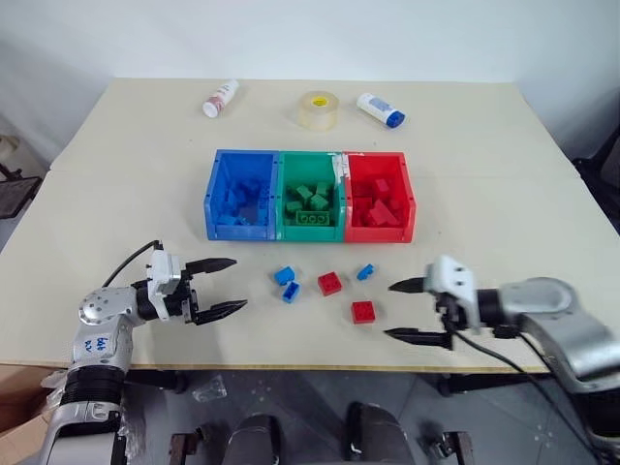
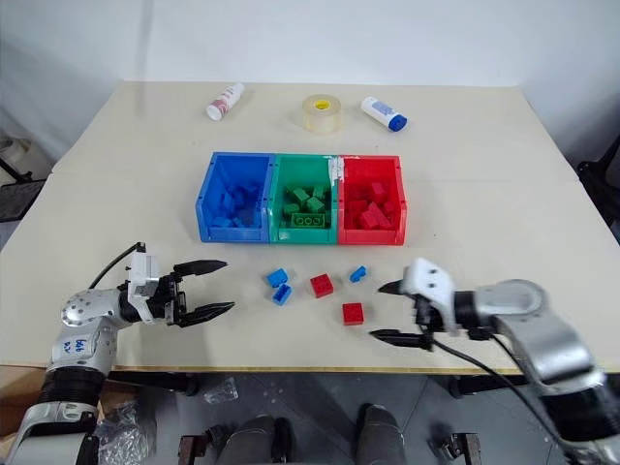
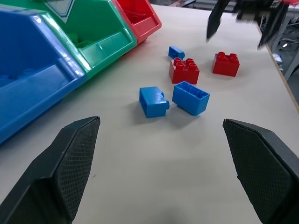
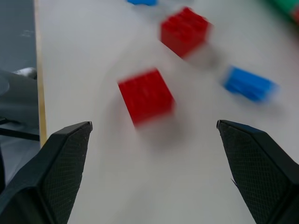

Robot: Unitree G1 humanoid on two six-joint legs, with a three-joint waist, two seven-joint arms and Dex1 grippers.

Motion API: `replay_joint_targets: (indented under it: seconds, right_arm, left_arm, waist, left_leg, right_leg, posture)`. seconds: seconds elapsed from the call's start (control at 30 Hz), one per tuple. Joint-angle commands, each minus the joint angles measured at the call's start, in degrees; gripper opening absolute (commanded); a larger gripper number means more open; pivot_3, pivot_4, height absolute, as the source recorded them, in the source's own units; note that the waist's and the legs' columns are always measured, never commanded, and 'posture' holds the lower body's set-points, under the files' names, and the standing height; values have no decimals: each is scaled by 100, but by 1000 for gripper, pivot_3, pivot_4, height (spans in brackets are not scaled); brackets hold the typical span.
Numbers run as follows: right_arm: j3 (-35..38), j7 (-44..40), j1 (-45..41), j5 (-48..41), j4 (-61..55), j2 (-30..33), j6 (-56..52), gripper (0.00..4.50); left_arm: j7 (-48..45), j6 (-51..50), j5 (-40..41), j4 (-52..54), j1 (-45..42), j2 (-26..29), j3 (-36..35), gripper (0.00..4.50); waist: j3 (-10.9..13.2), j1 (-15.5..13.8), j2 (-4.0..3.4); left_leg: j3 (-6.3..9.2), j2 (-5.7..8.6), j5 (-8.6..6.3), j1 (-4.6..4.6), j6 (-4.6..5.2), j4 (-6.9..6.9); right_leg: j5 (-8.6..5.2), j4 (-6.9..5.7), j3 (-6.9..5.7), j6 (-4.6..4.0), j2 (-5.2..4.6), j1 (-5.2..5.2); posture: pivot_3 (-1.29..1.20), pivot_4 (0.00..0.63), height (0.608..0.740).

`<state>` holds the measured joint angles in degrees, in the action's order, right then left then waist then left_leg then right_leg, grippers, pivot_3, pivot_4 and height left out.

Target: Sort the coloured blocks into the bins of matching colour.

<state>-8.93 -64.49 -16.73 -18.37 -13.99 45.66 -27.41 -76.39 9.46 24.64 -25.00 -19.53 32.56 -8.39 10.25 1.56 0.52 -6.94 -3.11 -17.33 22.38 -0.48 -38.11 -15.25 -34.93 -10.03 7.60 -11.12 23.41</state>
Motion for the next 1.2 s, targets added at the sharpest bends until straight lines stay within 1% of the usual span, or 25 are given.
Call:
replay_joint_targets:
  seconds: [0.03,0.07,0.17,0.37,0.4,0.5,0.6,0.7,0.8,0.87,0.93,0.97,1.0,1.07,1.1,1.2]
  right_arm:
    - [-485,11,-371,372,227,-194,86,4469]
    - [-602,-26,-452,432,279,-242,100,4469]
    - [-768,-122,-579,494,370,-345,172,3903]
    - [-562,-167,-656,371,283,-395,238,1743]
    - [-490,-159,-689,335,272,-395,245,1484]
    - [-236,-67,-901,190,318,-492,216,1483]
    - [135,313,-1457,80,731,-831,241,1483]
    - [380,834,-2328,304,1711,-1176,466,1483]
    - [364,1299,-3071,757,2895,-1406,954,1483]
    - [284,1625,-3472,1103,3709,-1529,1350,2253]
    - [283,1718,-3652,1231,4129,-1616,1636,2883]
    - [314,1745,-3699,1243,4217,-1655,1720,3186]
    - [351,1728,-3691,1221,4180,-1671,1742,3589]
    - [405,1573,-3517,1122,3861,-1625,1689,4309]
    - [429,1471,-3375,1064,3646,-1564,1616,4492]
    - [496,944,-2801,774,2840,-1239,1396,4492]
  left_arm:
    - [18,46,57,323,122,5,-31,4500]
    - [38,37,71,381,170,8,-46,4500]
    - [93,16,113,558,356,49,-127,4500]
    - [228,-38,179,857,702,137,-280,4500]
    - [253,-51,184,897,739,137,-297,4500]
    - [295,-80,197,984,804,133,-319,4500]
    - [330,-105,202,1033,833,127,-320,4500]
    - [358,-127,194,1048,814,106,-300,4500]
    - [361,-118,163,974,716,82,-252,4500]
    - [363,-111,147,909,616,59,-221,4500]
    - [363,-105,139,874,566,48,-208,4500]
    - [363,-104,135,860,548,46,-202,4500]
    - [365,-105,133,848,527,40,-195,4500]
    - [356,-104,131,830,500,32,-184,4500]
    - [346,-103,133,823,492,26,-180,4500]
    - [311,-109,140,809,480,18,-168,4500]
  waist:
    - [0,2,0]
    - [0,-2,0]
    - [0,-3,1]
    - [0,0,1]
    - [0,-2,1]
    - [0,-1,1]
    - [0,17,1]
    - [0,25,0]
    - [0,20,0]
    - [0,14,0]
    - [0,7,0]
    - [0,16,0]
    - [0,25,0]
    - [1,33,-1]
    - [1,32,-1]
    - [1,23,-1]
  left_leg:
    - [-1,0,0,1,0,-1]
    - [-1,1,0,2,0,-1]
    - [-1,1,0,1,0,0]
    - [1,-1,-1,1,0,-1]
    - [1,-2,-1,1,0,-1]
    - [0,-1,-1,1,1,-2]
    - [-1,-2,0,1,0,-2]
    - [-7,-7,1,-2,-2,-2]
    - [-9,-9,0,0,-3,1]
    - [-10,-9,0,1,-3,3]
    - [-11,-8,0,5,-3,3]
    - [-11,-8,0,4,-3,3]
    - [-15,-8,0,4,-3,5]
    - [-16,-8,0,5,-3,7]
    - [-16,-9,0,4,-3,8]
    - [-15,-11,0,4,-3,7]
  right_leg:
    - [0,1,0,0,0,1]
    - [0,1,0,0,0,1]
    - [0,2,0,0,0,0]
    - [0,0,-1,0,1,1]
    - [0,1,-1,0,1,1]
    - [0,0,0,0,1,1]
    - [0,-3,0,0,2,1]
    - [1,-7,4,-1,7,4]
    - [0,-5,4,-2,10,7]
    - [0,-2,4,-2,10,8]
    - [0,-2,4,-2,10,9]
    - [0,-2,4,-2,10,9]
    - [0,0,5,-2,10,10]
    - [0,0,6,-2,11,13]
    - [0,-1,6,-2,11,14]
    - [0,-1,6,-2,13,13]
  posture:
    - [0,150,740]
    - [0,150,740]
    - [0,150,740]
    - [0,150,740]
    - [0,150,740]
    - [0,150,740]
    - [0,150,740]
    - [0,150,740]
    - [0,150,740]
    - [0,150,740]
    - [0,150,740]
    - [0,150,740]
    - [0,150,740]
    - [0,150,740]
    - [0,150,740]
    - [0,150,740]
